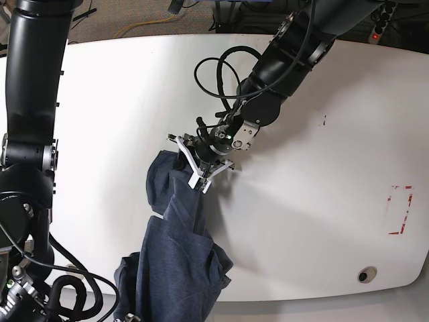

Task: Fold the T-shirt properly
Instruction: 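Grasp the shirt fabric below the right gripper with the left gripper, then spread the shirt by pulling the grippers apart and lay it down, then release the shirt with the left gripper and move it along the edge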

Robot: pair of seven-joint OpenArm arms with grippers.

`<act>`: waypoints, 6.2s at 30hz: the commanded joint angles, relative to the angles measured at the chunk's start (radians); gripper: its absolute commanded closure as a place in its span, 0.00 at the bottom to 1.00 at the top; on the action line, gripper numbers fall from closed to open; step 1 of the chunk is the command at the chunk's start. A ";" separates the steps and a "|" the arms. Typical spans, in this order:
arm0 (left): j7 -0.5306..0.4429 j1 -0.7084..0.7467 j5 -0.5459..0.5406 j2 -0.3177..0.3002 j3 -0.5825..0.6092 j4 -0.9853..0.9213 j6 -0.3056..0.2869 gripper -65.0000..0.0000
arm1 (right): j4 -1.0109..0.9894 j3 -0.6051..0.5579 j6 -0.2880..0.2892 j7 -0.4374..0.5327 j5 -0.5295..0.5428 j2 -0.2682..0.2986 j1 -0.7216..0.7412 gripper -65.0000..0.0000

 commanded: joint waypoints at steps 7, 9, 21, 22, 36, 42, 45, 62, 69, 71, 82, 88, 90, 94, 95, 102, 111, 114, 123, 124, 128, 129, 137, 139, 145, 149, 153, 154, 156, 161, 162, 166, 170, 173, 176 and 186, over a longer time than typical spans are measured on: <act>0.004 -0.017 -0.010 0.001 -0.005 0.033 0.037 1.00 | 0.007 0.014 -0.010 0.024 -0.009 0.033 0.042 1.00; 0.007 -0.015 -0.010 -0.018 -0.006 0.079 0.043 1.00 | 0.007 0.014 -0.010 0.024 -0.009 0.038 0.042 1.00; 0.201 0.002 -0.007 -0.207 -0.111 0.435 0.077 1.00 | -0.131 0.079 -0.010 0.079 -0.147 0.035 0.044 1.00; 0.227 0.002 -0.005 -0.223 -0.142 0.475 0.077 1.00 | -0.162 0.079 -0.010 0.093 -0.149 0.036 0.047 1.00; 0.302 0.002 -0.097 -0.547 -0.254 0.819 0.072 1.00 | -0.357 0.125 -0.010 0.148 -0.150 0.042 0.057 1.00; 0.303 0.003 -0.217 -0.725 -0.323 0.920 0.072 1.00 | -0.426 0.126 -0.010 0.150 -0.150 0.042 0.057 1.00; 0.305 0.003 -0.258 -0.799 -0.382 0.958 0.072 1.00 | -0.433 0.126 -0.010 0.167 -0.150 0.042 0.057 1.00; 0.346 0.074 -0.389 -0.960 -0.513 0.980 0.002 1.00 | -0.399 0.310 -0.010 0.136 -0.139 0.061 -0.131 1.00; 0.348 0.242 -0.384 -0.909 -0.510 1.006 -0.006 1.00 | -0.231 0.492 -0.010 0.078 -0.138 0.045 -0.415 1.00; 0.348 0.289 -0.349 -0.883 -0.507 1.007 -0.006 1.00 | -0.188 0.539 -0.010 0.070 -0.138 0.013 -0.502 1.00; 0.348 0.552 -0.238 -0.822 -0.511 1.012 -0.008 1.00 | -0.119 0.732 -0.010 0.072 -0.138 -0.080 -0.912 1.00; 0.345 0.664 -0.238 -0.817 -0.511 1.012 -0.008 1.00 | -0.116 0.809 -0.010 0.072 -0.138 -0.128 -1.068 1.00; 0.345 0.697 -0.238 -0.817 -0.511 1.012 -0.008 1.00 | -0.116 0.831 -0.010 0.070 -0.138 -0.145 -1.111 1.00; 0.345 0.755 -0.240 -0.817 -0.540 1.013 -0.008 1.00 | -0.114 0.843 -0.010 0.070 -0.138 -0.151 -1.170 1.00; 0.345 0.772 -0.240 -0.817 -0.557 1.013 -0.008 1.00 | -0.113 0.843 -0.010 0.070 -0.136 -0.151 -1.182 1.00; 0.343 0.881 -0.241 -0.813 -0.662 1.038 -0.008 1.00 | -0.056 0.843 -0.010 0.069 -0.136 -0.154 -1.273 1.00; 0.346 0.924 -0.238 -0.733 -0.728 1.059 -0.008 1.00 | -0.042 0.843 -0.010 0.069 -0.012 -0.169 -1.372 0.80; 0.348 0.924 -0.243 -0.731 -0.726 1.061 -0.008 0.99 | -0.037 0.843 -0.010 0.069 0.034 -0.169 -1.404 0.63; 0.349 0.924 -0.244 -0.728 -0.711 1.061 -0.008 0.65 | 0.108 0.927 -0.010 -0.022 0.290 -0.151 -1.501 0.21; 0.349 0.924 -0.244 -0.717 -0.711 1.061 -0.008 0.65 | 0.108 0.946 -0.010 -0.036 0.313 -0.146 -1.501 0.19; 0.349 0.924 -0.244 -0.710 -0.714 1.064 -0.008 0.65 | 0.107 0.992 -0.010 -0.071 0.347 -0.140 -1.474 0.18; 0.349 0.924 -0.244 -0.710 -0.714 1.067 -0.008 0.65 | 0.108 0.993 -0.010 -0.073 0.347 -0.139 -1.463 0.18; 0.349 0.924 -0.244 -0.710 -0.712 1.133 -0.008 0.64 | 0.015 0.894 -0.010 -0.073 0.302 -0.093 -1.297 0.18; 0.349 0.924 -0.244 -0.710 -0.712 1.133 -0.018 0.64 | -0.040 0.861 -0.010 -0.073 0.243 -0.093 -1.237 0.18; 0.349 0.924 -0.244 -0.710 -0.717 1.133 -0.139 0.64 | -0.215 0.783 -0.010 -0.039 0.063 -0.099 -1.090 0.18; 0.349 0.924 -0.244 -0.710 -0.743 1.133 -0.227 0.64 | -0.360 0.732 -0.010 0.036 0.016 -0.094 -1.015 0.18; 0.348 0.924 -0.244 -0.710 -0.764 1.133 -0.278 0.64 | -0.476 0.706 -0.010 0.084 0.003 -0.080 -0.978 0.18; 0.348 0.924 -0.244 -0.708 -0.781 1.133 -0.288 0.64 | -0.498 0.693 -0.010 0.090 0.009 -0.076 -0.976 0.18; 0.348 0.924 -0.244 -0.708 -0.803 1.133 -0.310 0.64 | -0.510 0.670 -0.010 0.092 0.009 -0.082 -0.975 0.18; 0.348 0.921 -0.244 -0.708 -0.855 1.133 -0.371 0.64 | -0.510 0.643 -0.010 0.090 0.009 -0.126 -0.983 0.18; 0.348 0.921 -0.244 -0.708 -0.864 1.133 -0.379 0.64 | -0.510 0.642 -0.010 0.088 0.009 -0.136 -0.992 0.19; 0.346 0.918 -0.244 -0.708 -0.901 1.133 -0.423 0.64 | -0.508 0.640 -0.010 0.092 0.002 -0.171 -1.007 0.30; 0.346 0.908 -0.246 -0.694 -0.962 1.133 -0.500 0.64 | -0.513 0.640 -0.010 0.136 0.000 -0.191 -1.007 0.68; 0.349 0.876 -0.274 -0.644 -1.030 1.130 -0.555 0.64 | -0.515 0.637 -0.010 0.151 0.000 -0.191 -1.007 0.97; 0.353 0.858 -0.320 -0.616 -1.108 1.125 -0.618 0.64 | -0.515 0.637 -0.010 0.153 0.000 -0.189 -0.998 1.00; 0.596 0.684 -0.436 -0.584 -1.262 1.107 -0.625 0.64 | -0.513 0.636 -0.010 0.153 0.000 -0.183 -0.993 1.00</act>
